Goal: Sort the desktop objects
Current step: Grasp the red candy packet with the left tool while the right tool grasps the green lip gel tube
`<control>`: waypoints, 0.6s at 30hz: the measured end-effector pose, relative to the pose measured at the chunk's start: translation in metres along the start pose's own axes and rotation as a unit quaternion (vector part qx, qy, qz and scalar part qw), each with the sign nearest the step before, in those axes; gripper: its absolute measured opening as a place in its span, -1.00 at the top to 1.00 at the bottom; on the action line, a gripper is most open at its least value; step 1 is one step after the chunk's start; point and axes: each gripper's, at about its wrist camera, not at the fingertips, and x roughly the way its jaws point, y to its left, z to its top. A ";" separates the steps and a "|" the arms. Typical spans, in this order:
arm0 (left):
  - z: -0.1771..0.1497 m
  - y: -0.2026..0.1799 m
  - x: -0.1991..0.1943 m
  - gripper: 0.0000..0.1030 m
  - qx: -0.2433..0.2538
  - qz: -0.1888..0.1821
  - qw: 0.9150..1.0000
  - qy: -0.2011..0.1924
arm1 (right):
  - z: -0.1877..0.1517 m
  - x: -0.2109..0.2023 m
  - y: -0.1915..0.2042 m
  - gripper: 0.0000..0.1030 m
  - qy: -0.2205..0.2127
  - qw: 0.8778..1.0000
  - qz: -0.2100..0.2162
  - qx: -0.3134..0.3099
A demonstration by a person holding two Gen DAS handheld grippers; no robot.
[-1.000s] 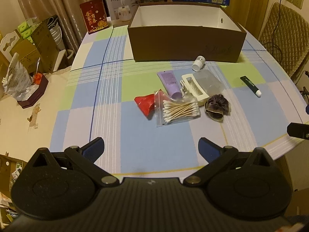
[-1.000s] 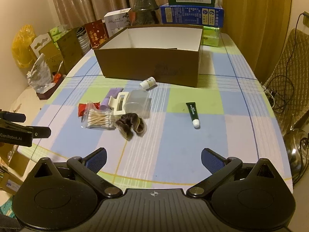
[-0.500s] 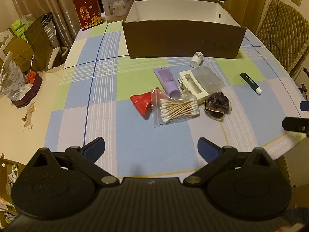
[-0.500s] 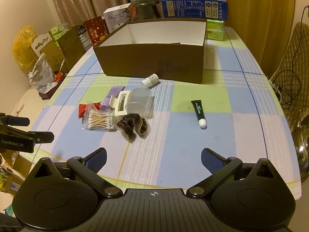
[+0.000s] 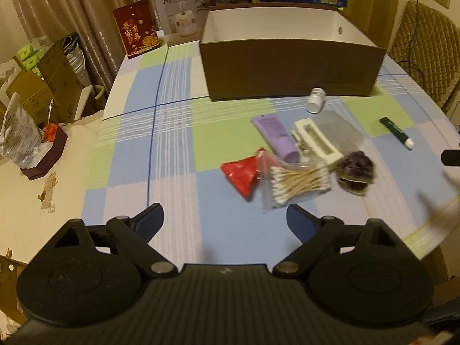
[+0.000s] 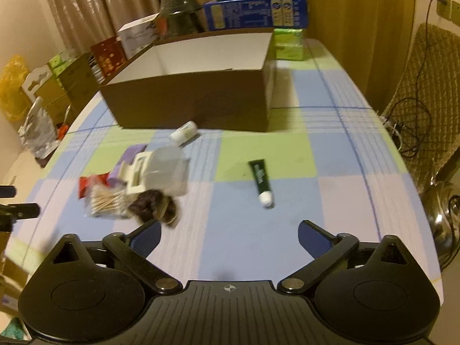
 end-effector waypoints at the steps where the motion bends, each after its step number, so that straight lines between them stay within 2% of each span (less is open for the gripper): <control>1: 0.001 0.003 0.005 -0.74 0.002 0.001 1.000 0.000 | 0.001 0.003 -0.003 -0.70 0.001 1.000 -0.002 0.000; 3: 0.002 0.007 0.013 -0.72 0.008 0.001 1.000 0.002 | 0.002 0.010 -0.009 -0.60 0.001 1.000 -0.009 0.000; 6: 0.004 0.011 0.028 -0.52 0.021 -0.011 1.000 0.008 | 0.002 0.021 -0.017 -0.41 0.003 1.000 -0.016 -0.003; 8: 0.006 0.011 0.039 -0.48 0.034 -0.016 0.999 0.012 | 0.001 0.027 -0.021 -0.31 0.007 1.000 -0.020 -0.005; 18: 0.019 0.001 0.079 -0.34 0.114 -0.036 0.993 0.017 | 0.006 0.053 -0.033 -0.29 0.027 0.999 -0.027 0.009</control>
